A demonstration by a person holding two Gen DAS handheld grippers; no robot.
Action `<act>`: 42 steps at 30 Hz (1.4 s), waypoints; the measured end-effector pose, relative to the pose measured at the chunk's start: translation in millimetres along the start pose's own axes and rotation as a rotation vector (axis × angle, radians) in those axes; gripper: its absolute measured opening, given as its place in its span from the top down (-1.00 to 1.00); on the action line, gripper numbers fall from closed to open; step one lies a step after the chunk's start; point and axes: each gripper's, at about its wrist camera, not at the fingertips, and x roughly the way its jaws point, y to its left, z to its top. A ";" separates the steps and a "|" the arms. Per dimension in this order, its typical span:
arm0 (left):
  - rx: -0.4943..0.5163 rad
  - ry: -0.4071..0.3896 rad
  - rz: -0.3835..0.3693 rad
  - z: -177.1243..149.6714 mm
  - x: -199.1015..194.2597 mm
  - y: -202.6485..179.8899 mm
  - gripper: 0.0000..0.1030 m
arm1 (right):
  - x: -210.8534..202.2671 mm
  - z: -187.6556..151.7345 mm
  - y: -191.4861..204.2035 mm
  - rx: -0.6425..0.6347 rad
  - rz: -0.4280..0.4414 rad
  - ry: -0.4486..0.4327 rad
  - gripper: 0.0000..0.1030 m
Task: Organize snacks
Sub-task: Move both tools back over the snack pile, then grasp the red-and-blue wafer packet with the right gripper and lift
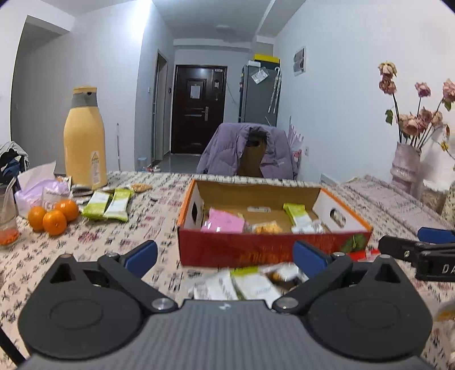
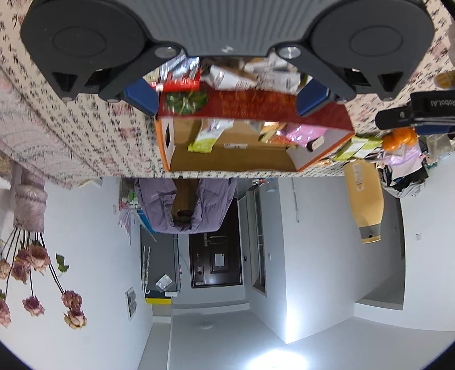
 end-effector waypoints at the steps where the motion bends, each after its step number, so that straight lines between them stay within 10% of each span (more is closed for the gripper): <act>1: -0.001 0.010 -0.004 -4.3 -0.6 1.6 -1.00 | -1.6 -3.9 -0.7 0.005 0.000 0.009 -1.00; 32: -0.010 0.099 -0.028 -37.8 -3.5 16.5 -1.00 | 40.1 -46.7 -32.8 0.017 -0.212 0.249 -0.96; 42: -0.004 0.126 -0.026 -40.2 1.8 13.5 -1.00 | 70.1 -49.2 -41.2 0.079 -0.198 0.306 -0.40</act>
